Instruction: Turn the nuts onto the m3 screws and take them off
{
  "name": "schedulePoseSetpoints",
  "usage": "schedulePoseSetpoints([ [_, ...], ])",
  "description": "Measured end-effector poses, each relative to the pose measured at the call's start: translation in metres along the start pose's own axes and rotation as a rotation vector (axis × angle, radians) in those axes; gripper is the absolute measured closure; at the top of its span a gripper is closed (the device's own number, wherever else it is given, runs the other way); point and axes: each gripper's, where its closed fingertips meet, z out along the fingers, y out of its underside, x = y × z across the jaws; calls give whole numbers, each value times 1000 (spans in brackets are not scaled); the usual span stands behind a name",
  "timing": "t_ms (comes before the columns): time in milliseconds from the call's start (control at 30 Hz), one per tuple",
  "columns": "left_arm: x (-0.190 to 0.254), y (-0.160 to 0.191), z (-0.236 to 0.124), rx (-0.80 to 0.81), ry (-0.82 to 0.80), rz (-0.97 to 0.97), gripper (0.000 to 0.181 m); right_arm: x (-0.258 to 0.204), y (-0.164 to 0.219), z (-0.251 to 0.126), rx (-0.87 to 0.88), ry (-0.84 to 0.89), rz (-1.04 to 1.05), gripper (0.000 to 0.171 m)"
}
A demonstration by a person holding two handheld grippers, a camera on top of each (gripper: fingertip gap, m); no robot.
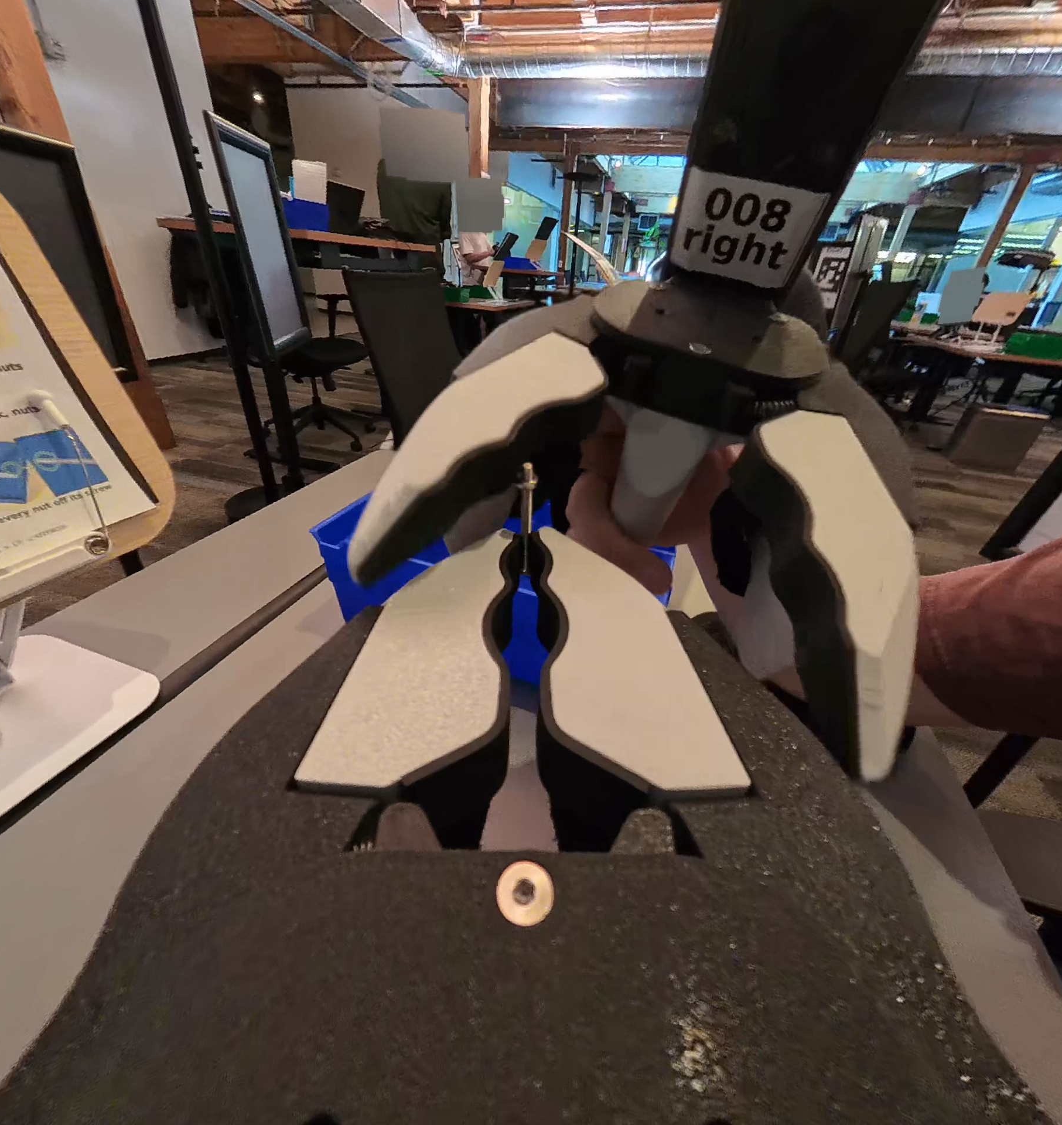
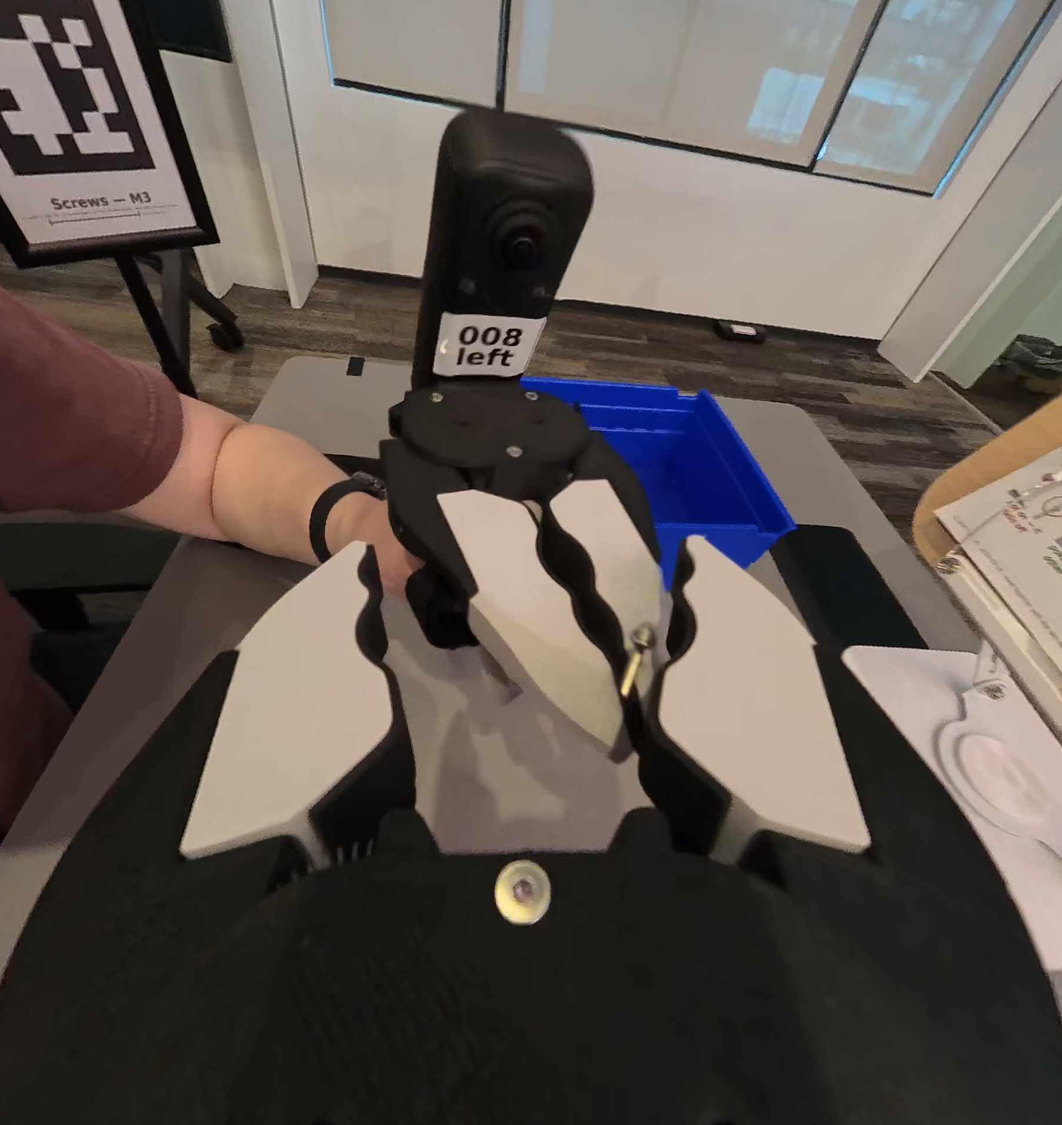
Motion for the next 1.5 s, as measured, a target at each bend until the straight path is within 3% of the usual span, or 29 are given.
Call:
schedulePoseSetpoints([
  [167,-7,-3,-3,15,-11,-52,179,-1,3,-1,-33,10,-21,72],
  [333,-21,-9,-12,55,-29,-121,179,5,2,-20,-51,22,-3,79],
  [533,-3,-4,-2,34,31,-77,179,7,-13,-15,69,17,46,80],
  [733,-2,-6,-3,30,8,-38,179,-6,-4,-2,9,-37,30,72],
  [967,-16,-8,-9,42,-26,-77,179,5,-3,-23,-12,-1,66,78],
  [1300,-11,-2,-4,7,-15,-58,179,0,10,-12,-104,21,-38,76],
  [1500,-9,-2,-4,18,22,-86,179,7,4,-29,-85,41,18,90],
])
